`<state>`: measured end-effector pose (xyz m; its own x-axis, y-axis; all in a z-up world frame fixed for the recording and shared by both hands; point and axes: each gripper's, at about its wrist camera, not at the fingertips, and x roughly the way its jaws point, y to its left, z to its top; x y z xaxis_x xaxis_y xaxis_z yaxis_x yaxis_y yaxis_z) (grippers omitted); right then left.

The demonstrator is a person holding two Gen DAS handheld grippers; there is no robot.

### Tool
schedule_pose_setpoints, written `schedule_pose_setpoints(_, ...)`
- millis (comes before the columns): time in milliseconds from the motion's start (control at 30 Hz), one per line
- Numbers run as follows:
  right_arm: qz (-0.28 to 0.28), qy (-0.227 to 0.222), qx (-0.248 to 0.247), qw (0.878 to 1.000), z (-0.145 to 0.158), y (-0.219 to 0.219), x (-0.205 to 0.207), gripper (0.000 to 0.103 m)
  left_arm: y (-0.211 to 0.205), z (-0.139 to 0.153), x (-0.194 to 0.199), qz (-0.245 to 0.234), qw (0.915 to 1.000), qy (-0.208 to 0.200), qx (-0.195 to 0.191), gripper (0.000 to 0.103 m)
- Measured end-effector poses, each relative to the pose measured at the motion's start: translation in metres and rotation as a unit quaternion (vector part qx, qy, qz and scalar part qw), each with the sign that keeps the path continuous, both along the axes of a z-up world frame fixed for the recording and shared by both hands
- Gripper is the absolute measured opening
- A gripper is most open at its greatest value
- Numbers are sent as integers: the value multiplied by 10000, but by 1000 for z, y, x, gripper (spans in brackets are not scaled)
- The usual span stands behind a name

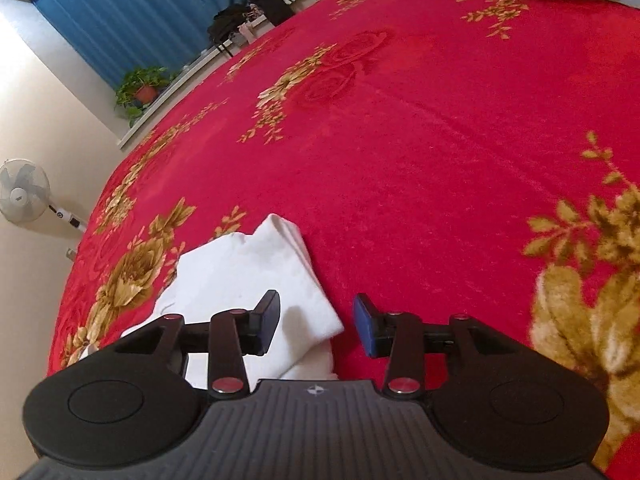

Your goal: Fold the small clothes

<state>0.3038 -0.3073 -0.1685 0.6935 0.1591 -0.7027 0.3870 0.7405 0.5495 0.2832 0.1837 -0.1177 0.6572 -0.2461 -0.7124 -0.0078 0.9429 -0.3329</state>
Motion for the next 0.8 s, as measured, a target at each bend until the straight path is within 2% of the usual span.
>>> schedule_pose_setpoints(67,64,-51,32,10000,1,1,3,33,-3,-1,0,-133,9998,-52,127,53)
schedule_pose_setpoints(133,148,-56,-49,9999,1,4,6,9,-6,-7,1,-174,9995,-23,277,53)
schedule_pose_setpoints(200,145,-115,-96,9998,4,5,5,4,-6,-11,1,-211,9990,0,381,53)
schedule_pose_setpoints(400,79,-534,-124,9985,26,3,0,3,-8,-11,1,-404,9981,-46,463,50)
schedule_pose_setpoints(433,99,-641,-129,9978,31,3,-1,3,-10,-12,0,-450,9977,-63,513,39)
schedule_pose_setpoints(467,127,-731,-128,9972,35,3,-1,3,-11,-14,0,-482,9970,-65,605,22)
schedule_pose_setpoints(533,191,-866,-118,9960,42,4,-3,3,-9,-13,-2,-496,9960,-139,723,15)
schedule_pose_setpoints(667,225,-1157,185,9929,56,1,-13,2,12,3,-15,-195,9982,-360,431,14)
schedule_pose_setpoints(733,267,-1428,481,9882,68,-3,-21,2,21,4,-19,-171,9990,-282,286,14)
schedule_pose_setpoints(800,280,-1286,416,9904,68,-3,-25,2,22,-2,-18,-298,9991,3,291,16)
